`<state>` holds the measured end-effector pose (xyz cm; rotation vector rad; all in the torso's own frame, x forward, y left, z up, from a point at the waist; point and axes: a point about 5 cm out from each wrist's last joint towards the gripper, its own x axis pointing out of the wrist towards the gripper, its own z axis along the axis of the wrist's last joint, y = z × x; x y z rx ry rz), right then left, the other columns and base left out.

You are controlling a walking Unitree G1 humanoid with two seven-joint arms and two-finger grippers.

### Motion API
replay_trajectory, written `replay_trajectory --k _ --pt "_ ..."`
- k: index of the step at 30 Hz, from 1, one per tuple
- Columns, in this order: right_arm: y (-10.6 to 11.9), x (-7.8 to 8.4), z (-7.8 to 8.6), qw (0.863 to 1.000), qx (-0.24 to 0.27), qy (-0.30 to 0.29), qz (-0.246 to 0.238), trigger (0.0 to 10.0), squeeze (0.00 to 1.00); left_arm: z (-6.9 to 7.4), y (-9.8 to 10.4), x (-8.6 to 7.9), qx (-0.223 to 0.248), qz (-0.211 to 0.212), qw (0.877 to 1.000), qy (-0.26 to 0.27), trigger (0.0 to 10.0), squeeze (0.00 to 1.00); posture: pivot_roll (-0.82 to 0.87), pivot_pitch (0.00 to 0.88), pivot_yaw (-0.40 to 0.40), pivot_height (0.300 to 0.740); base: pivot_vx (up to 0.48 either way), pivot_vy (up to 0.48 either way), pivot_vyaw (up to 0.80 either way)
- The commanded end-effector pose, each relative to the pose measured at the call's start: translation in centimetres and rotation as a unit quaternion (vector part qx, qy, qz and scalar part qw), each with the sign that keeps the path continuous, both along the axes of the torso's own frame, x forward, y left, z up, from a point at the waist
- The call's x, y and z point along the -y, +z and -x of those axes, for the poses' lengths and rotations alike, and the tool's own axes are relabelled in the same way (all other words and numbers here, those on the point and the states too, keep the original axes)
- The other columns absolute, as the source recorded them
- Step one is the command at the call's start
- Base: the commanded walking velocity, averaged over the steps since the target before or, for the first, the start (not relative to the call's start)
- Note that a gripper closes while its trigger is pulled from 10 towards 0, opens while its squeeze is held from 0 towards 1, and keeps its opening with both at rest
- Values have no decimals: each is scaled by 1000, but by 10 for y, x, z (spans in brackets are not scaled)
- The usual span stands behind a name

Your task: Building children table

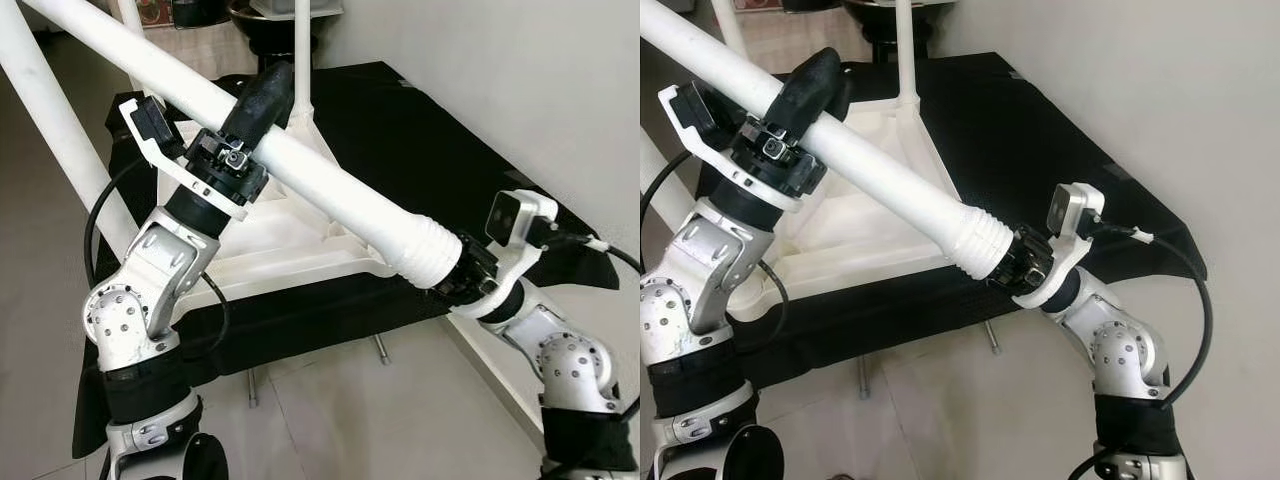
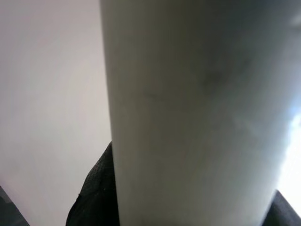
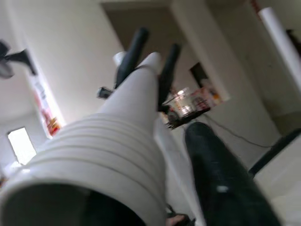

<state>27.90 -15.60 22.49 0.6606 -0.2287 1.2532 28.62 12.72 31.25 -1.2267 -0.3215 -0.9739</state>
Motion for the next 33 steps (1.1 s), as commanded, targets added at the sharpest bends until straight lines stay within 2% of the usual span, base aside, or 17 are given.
replay_trajectory --k 1,7,9,13,17,18,19,21,23,26,27,28,29,30,31,32,33 --pt "-14 1 -2 999 -44 -14 8 10000 1000 1 9 -4 18 23 1000 2 0 0 -91 55 -25 740 0 0 0" --pt "-40 3 2 993 -108 -43 -6 10000 1000 -16 25 -18 22 28 999 34 0 0 -97 55 -25 740 0 0 0" --pt "-40 3 2 993 -108 -43 -6 10000 1000 -16 25 -18 22 28 999 34 0 0 -97 55 -25 740 0 0 0" --pt "-65 5 5 980 -172 -101 -16 10000 1000 -29 62 -22 65 14 996 55 0 0 -103 59 -23 740 0 0 0" --pt "-67 10 6 976 -181 -122 -18 10000 1000 -32 74 -22 78 9 995 60 0 0 -106 60 -23 740 0 0 0" --pt "-71 17 6 970 -193 -149 -13 10000 1000 -35 83 -23 86 6 994 68 0 0 -111 59 -23 740 0 0 0" --pt "-71 17 6 970 -193 -149 -13 10000 1000 -35 83 -23 86 6 994 68 0 0 -111 59 -23 740 0 0 0" --pt "-78 26 4 956 -214 -202 -6 10000 1000 -38 94 -26 97 5 992 79 0 0 -113 59 -23 740 0 0 0" --pt "-81 36 -3 937 -230 -261 -7 10000 1000 -40 99 -26 103 -15 990 94 0 0 -115 58 -22 740 0 0 0" --pt "-82 39 -5 931 -235 -278 -10 10000 1000 -41 99 -25 106 -25 989 99 0 0 -115 58 -22 740 0 0 0" --pt "-73 51 -16 911 -232 -340 -17 10000 447 -42 97 -17 115 -82 984 113 0 0 -117 57 -21 740 0 0 0" --pt "-73 51 -16 911 -232 -340 -17 10000 447 -42 97 -17 115 -82 984 113 0 0 -117 57 -21 740 0 0 0" --pt "-62 59 -23 903 -219 -369 -22 10000 298 -43 94 -10 125 -121 978 119 0 0 -116 57 -19 740 0 0 0" --pt "-54 65 -27 897 -210 -387 -25 10000 298 -43 91 -6 132 -146 973 123 0 0 -116 57 -19 740 0 0 0" --pt "-54 65 -27 897 -210 -387 -25 10000 298 -43 91 -6 132 -146 973 123 0 0 -116 57 -19 740 0 0 0" --pt "-33 78 -37 886 -183 -425 -22 10000 294 -42 82 6 146 -202 960 126 0 0 -117 58 -19 740 0 0 0" --pt "-33 78 -37 886 -183 -425 -22 10000 294 -42 82 6 146 -202 960 126 0 0 -117 58 -19 740 0 0 0"
